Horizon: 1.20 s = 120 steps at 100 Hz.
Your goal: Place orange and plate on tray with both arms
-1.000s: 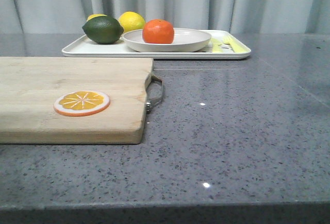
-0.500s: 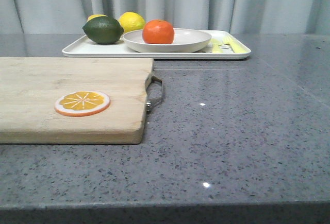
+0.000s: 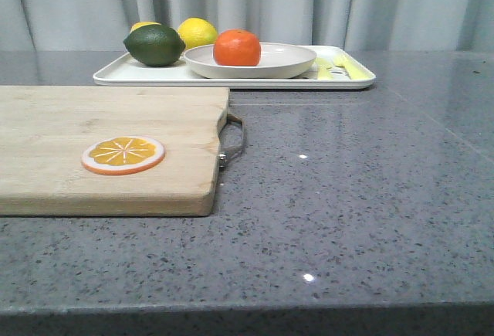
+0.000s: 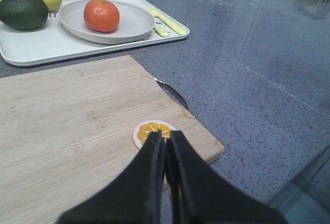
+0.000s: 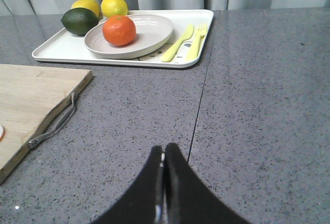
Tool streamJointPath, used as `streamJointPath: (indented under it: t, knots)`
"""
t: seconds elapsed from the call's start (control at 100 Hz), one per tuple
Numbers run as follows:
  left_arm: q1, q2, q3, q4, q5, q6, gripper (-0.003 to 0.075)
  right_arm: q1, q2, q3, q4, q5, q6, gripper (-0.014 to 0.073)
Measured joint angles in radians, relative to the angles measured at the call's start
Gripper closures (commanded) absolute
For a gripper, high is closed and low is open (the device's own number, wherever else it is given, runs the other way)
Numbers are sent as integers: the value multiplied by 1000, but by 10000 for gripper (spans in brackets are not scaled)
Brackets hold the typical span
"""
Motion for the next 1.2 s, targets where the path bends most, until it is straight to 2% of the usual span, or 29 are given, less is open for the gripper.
streamJointPath:
  t: [1.2]
  knots:
    - [0, -12, 14, 28, -9, 0, 739, 0, -4, 2, 0, -4, 0, 661]
